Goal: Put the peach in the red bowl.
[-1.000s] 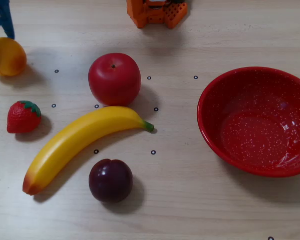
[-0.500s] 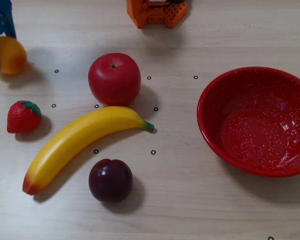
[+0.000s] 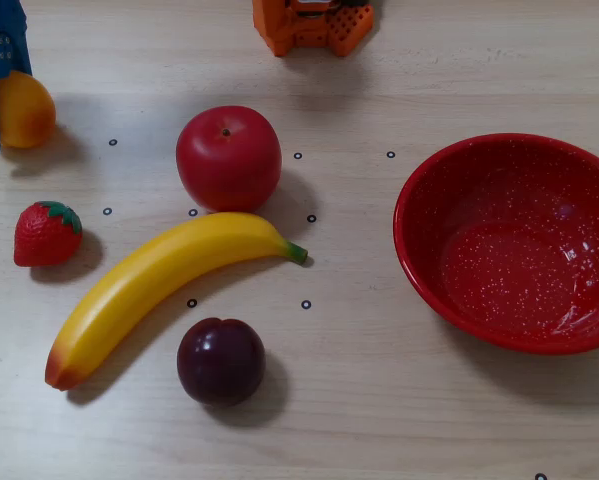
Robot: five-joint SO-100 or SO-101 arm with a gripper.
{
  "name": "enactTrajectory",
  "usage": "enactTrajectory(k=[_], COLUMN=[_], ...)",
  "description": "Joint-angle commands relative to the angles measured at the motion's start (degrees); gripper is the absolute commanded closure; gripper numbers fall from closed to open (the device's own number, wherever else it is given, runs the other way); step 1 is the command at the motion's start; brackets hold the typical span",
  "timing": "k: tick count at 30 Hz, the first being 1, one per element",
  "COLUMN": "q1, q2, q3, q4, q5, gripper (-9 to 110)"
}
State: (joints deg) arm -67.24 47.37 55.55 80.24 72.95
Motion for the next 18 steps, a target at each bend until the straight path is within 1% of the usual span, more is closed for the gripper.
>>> enactTrajectory(k=[1,3,7,13,16,18], q1=[1.93,1.93,1.93,1.93,1.93,1.67], q2=[2.29,2.20,2.20,2.11,2.02,2.02], q3=[-1.58,-1.58,-1.49,-1.49,-1.49,-1.85], q4=[-1.05,-1.05,-1.05,-0.97,-0.44,0.70], q5=[0.53,0.97,0.97,1.93,3.43,3.16], gripper=[61,61,68,86,101,101])
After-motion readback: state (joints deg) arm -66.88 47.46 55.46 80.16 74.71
